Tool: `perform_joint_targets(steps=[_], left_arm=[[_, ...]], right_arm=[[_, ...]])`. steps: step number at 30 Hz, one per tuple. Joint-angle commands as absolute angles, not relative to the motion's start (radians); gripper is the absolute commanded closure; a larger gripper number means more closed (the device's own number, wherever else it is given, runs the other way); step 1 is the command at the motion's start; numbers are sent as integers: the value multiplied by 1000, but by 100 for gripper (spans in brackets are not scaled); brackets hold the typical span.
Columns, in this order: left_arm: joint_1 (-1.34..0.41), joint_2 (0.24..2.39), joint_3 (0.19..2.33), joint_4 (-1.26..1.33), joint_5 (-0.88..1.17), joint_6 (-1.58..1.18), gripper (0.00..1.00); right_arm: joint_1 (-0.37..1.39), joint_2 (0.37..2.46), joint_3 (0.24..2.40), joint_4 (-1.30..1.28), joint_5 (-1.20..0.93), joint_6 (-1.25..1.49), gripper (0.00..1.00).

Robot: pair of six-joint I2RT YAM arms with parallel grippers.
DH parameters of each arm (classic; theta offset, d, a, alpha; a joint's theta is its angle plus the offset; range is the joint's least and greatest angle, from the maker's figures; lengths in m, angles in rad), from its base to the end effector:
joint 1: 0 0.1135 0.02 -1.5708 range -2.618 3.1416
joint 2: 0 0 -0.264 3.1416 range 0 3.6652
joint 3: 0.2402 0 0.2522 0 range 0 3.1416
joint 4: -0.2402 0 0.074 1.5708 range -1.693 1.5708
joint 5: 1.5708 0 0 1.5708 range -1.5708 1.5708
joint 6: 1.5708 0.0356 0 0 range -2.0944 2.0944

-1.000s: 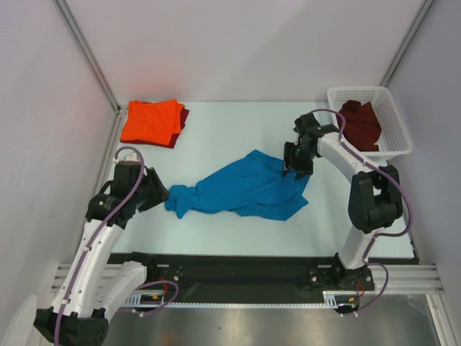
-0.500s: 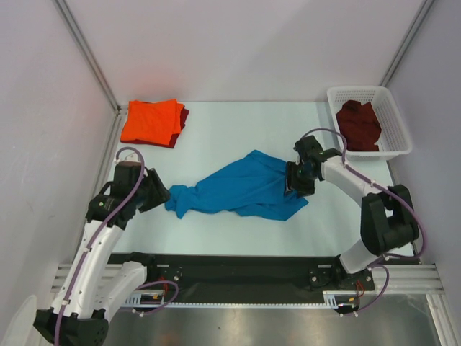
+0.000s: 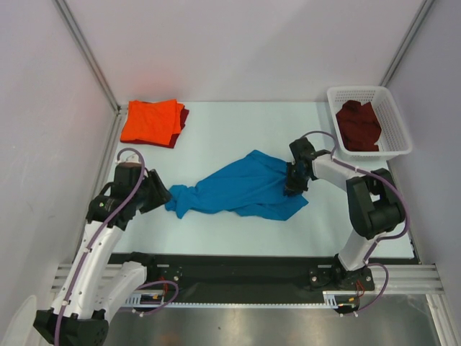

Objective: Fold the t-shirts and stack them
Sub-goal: Flatten the tshirt out

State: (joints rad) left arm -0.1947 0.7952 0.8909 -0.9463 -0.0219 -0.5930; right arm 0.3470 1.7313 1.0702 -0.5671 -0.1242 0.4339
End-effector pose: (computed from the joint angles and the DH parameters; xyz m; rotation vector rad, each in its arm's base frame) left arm 0.1429 -0.0274 0.3027 -0.4943 2.3980 -0.3290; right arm 0.3080 0.1161 0.1681 0.0932 2.8495 0.3516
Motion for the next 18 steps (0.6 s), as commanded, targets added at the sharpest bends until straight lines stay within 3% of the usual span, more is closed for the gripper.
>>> perform_joint_targets(steps=[1, 2, 3, 4, 13, 18], left_arm=[[-187, 778, 910, -953, -23, -572, 43], [-187, 776, 911, -956, -26, -572, 43], [-187, 772, 907, -956, -31, -572, 43], [-186, 772, 904, -954, -31, -571, 43], [-186, 773, 881, -934, -51, -560, 43], [-187, 779, 874, -930, -54, -552, 43]], right_arm=[[359, 1721, 1097, -557, -98, 443, 82], [364, 1689, 1092, -569, -97, 445, 87], [368, 1671, 1088, -593, -95, 446, 99], [380, 1646, 1072, -609, -95, 445, 100], [422, 1294, 1011, -935, -109, 457, 100], [422, 1299, 1028, -970, -230, 450, 100]])
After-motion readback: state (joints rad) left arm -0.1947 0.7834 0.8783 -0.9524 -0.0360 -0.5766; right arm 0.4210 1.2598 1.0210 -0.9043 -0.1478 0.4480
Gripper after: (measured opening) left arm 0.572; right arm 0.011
